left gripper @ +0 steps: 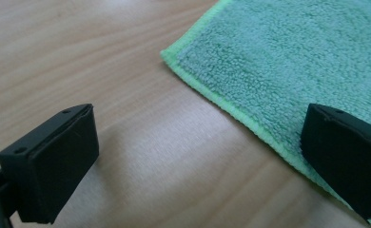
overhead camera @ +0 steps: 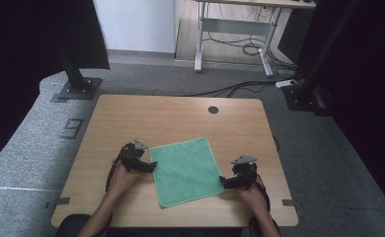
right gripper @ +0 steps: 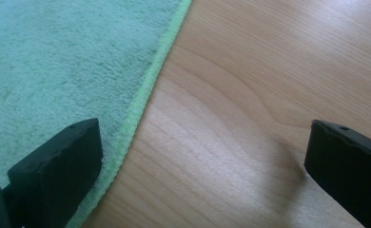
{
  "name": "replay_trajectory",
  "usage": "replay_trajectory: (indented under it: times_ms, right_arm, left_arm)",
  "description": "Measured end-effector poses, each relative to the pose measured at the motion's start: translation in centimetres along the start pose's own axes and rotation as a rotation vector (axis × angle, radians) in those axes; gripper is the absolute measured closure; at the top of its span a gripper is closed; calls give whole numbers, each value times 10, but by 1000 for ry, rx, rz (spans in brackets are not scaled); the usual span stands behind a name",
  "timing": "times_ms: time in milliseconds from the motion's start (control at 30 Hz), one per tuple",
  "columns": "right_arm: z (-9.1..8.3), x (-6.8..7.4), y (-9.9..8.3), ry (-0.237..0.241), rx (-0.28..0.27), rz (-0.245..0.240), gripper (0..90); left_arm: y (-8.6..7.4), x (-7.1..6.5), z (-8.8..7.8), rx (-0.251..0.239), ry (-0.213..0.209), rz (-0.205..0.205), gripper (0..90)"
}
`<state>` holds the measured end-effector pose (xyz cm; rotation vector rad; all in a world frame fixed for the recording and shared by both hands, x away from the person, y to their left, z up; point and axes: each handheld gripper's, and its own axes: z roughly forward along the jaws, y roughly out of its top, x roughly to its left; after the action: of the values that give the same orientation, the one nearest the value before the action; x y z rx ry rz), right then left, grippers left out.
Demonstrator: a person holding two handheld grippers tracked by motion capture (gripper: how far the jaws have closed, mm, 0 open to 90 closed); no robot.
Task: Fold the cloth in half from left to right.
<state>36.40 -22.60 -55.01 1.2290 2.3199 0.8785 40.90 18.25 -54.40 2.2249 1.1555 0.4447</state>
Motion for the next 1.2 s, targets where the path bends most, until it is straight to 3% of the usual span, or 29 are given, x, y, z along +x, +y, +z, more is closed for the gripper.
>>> replay_trajectory:
  times_ms: [67,200,467,600,700,767,1033,1200]
  right_arm:
    - [1,-1,0,6,-2,9,0]
    - [1,-2,-1,11,-5,13,0]
    - [2,-5,-2,16,-10,21,0]
    - [2,-8,-1,12,-12,26,0]
    - [3,-11,-1,6,-16,33,0]
    - [4,-13,-1,5,-19,37,0]
    - [7,-17,1,21,-21,48,0]
    - [4,-14,4,31,-10,21,18]
  left_arm:
    - [3,1,0,-6,13,14,0]
    - [14,13,1,-34,7,-39,0]
    - [33,30,13,-57,29,-78,0]
    - [32,29,22,-49,15,-85,0]
    - [29,28,27,-19,41,-66,0]
    - [27,31,28,-31,30,-85,0]
    - [27,34,29,-37,22,-85,0]
    - [26,34,29,-37,21,-86,0]
